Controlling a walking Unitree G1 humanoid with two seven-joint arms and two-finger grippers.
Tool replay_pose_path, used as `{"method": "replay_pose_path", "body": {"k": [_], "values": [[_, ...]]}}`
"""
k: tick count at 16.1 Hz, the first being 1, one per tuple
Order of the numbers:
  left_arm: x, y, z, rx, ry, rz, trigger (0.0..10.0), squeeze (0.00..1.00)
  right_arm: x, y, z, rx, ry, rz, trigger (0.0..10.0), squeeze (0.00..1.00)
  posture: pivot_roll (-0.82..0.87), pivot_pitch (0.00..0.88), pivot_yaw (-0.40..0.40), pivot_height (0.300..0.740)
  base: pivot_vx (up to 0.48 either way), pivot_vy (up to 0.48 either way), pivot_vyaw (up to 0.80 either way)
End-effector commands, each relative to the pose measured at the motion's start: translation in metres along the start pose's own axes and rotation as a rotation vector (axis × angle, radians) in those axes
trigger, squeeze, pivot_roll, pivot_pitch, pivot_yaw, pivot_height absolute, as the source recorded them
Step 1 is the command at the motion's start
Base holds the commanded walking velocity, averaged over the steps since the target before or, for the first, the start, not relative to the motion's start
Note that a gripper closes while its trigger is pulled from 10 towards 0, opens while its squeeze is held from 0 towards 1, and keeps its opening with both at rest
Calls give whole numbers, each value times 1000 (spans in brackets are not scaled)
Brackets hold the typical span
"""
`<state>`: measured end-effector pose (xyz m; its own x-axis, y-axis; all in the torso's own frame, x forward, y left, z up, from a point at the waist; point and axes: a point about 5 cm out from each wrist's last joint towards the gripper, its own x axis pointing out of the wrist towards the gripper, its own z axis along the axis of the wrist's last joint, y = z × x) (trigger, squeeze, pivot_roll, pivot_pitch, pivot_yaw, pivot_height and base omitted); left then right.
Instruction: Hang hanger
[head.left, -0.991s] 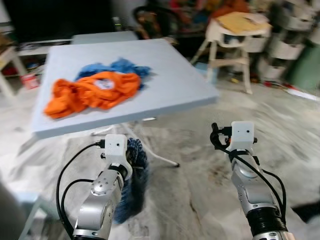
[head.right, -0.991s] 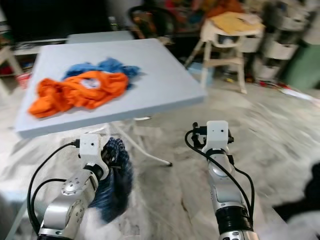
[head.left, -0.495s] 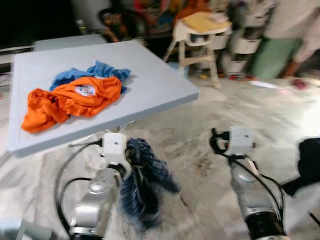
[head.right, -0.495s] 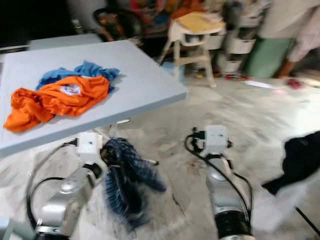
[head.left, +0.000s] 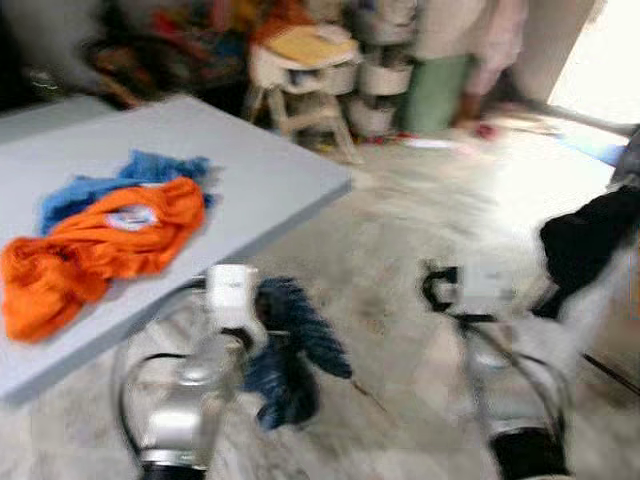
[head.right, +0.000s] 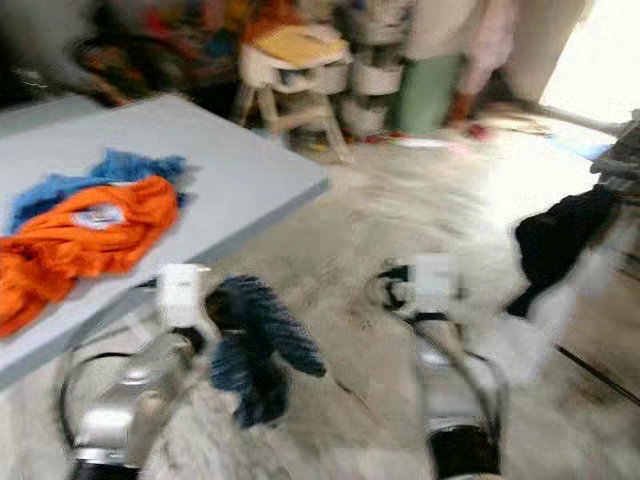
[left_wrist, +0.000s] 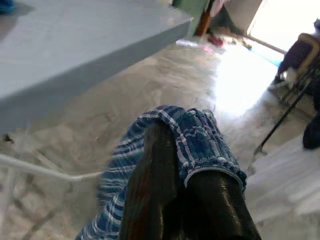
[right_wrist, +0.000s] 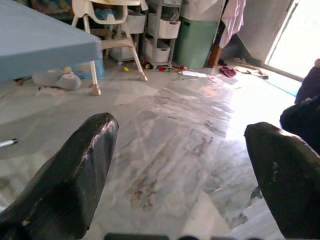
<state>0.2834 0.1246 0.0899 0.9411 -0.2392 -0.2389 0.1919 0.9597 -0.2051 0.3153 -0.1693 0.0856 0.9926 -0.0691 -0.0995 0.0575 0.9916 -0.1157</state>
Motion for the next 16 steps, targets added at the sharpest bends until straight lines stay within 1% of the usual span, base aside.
{"method": "replay_pose_path", "body": {"k": [1,4,5,6,7,8,9,10,11,12,13,14,15,16], "values": [[3,-7,6,14,-25,-22,10000,0,2,-7,6,-8,-17,-15,10000,0,-93,0,12,740,0,480,-800],[4,-3,7,18,-38,5,10000,0,1,-6,6,-7,-16,-21,10000,0,-94,0,15,740,0,404,-758],[1,-7,17,-12,-87,-50,10000,0,1,-7,6,-72,-17,-35,10000,0,-96,0,15,740,0,0,0],[0,-10,25,-28,-126,-63,10000,0,1,-6,7,-36,-19,-26,10000,0,-96,0,13,740,0,0,0],[0,-11,28,-28,-136,-68,10000,0,2,-8,5,-44,6,-47,10000,0,-94,0,12,740,0,0,0],[2,-11,26,-29,-131,-66,10000,0,3,-9,2,-32,42,-71,10000,0,-97,0,11,740,0,0,0],[2,-10,22,-40,-121,-66,10000,0,4,-9,3,-28,44,-78,10000,0,-99,0,13,740,0,0,0],[0,-10,17,-47,-112,-70,10000,0,3,-8,7,-81,-13,-70,10000,0,-100,0,13,740,0,0,0],[-2,-7,7,-63,-83,-65,10000,0,-1,-8,8,-56,-48,-91,10000,0,-100,0,15,740,0,0,0],[-3,-4,2,-63,-70,-61,10000,0,-3,-9,6,-26,-50,-104,10000,0,-104,0,19,740,0,0,0],[-4,10,-3,-67,-58,-10,10000,0,-10,-10,5,23,-57,-61,10000,0,-113,0,28,740,0,-319,0],[-4,14,-3,-80,-61,8,10000,0,-13,-10,3,59,-41,-36,10000,0,-115,0,30,740,0,-319,0],[-4,19,-2,-80,-62,16,10000,0,-18,-11,0,61,-33,-15,10000,0,-115,0,31,740,0,-379,0],[-4,21,-3,-75,-56,11,10000,0,-24,-13,-6,82,-11,-9,10000,0,-122,0,37,740,0,-401,0]]}}
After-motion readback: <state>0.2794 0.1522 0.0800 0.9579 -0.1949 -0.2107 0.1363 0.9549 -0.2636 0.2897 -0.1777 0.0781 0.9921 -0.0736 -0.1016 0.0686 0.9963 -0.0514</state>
